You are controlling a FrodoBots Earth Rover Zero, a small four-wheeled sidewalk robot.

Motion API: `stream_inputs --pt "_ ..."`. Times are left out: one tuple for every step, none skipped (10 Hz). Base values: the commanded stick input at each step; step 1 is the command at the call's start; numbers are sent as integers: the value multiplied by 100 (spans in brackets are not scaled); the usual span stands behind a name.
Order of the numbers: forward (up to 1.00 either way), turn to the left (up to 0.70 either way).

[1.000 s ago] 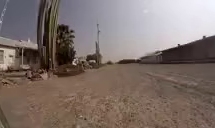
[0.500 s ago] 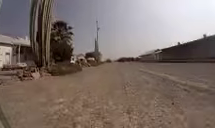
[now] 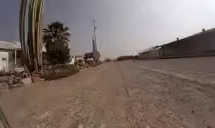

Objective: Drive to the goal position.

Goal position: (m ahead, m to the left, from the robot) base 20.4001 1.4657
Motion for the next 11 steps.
stream_inputs --pt "100 27" --pt "100 27" --pt "100 27" --pt "100 27" --pt "100 27" --pt "100 27" --pt "100 27" --pt "100 27" --pt "100 27" --pt "100 27" --pt "100 27"
